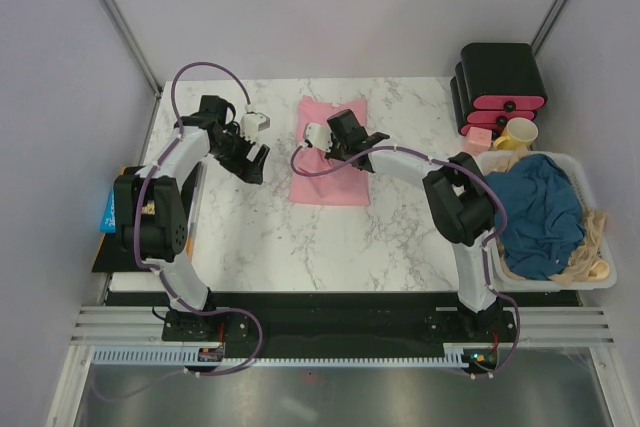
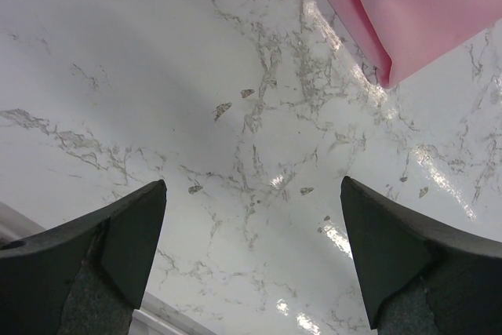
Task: Fold and stack the t-shirts
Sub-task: Fold the folded rectangular tshirt in 1/3 of the way
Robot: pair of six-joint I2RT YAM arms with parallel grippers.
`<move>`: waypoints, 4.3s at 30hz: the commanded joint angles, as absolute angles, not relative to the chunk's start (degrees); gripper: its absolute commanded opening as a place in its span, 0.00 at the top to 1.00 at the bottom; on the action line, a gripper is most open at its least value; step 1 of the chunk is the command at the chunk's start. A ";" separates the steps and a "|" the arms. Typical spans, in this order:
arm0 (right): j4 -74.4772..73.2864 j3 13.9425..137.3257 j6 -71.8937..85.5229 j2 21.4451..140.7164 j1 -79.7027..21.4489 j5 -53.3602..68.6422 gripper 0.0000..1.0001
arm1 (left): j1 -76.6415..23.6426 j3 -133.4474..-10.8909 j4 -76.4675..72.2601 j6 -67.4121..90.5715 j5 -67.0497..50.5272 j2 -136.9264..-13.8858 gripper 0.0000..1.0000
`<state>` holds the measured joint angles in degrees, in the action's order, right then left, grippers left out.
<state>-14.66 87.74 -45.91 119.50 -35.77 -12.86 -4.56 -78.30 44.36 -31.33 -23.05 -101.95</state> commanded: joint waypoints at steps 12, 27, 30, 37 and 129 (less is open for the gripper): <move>-5.36 87.45 -47.81 119.36 -35.42 -23.73 1.00 | -4.22 -77.78 42.89 -29.44 -25.66 -100.55 0.00; -4.57 86.57 -47.29 122.43 -34.98 -26.72 1.00 | -4.22 -77.43 42.89 -29.97 -25.75 -100.02 0.00; -4.48 86.31 -47.02 122.69 -34.89 -26.98 0.99 | -4.22 -77.52 42.98 -29.88 -26.02 -100.02 0.00; -4.13 85.87 -46.14 123.66 -34.54 -28.65 0.98 | -4.22 -77.26 42.80 -30.06 -26.37 -99.49 0.00; -29.97 118.74 -12.39 142.56 -9.58 43.24 1.00 | -37.88 -94.57 20.22 -37.26 4.57 -121.02 0.00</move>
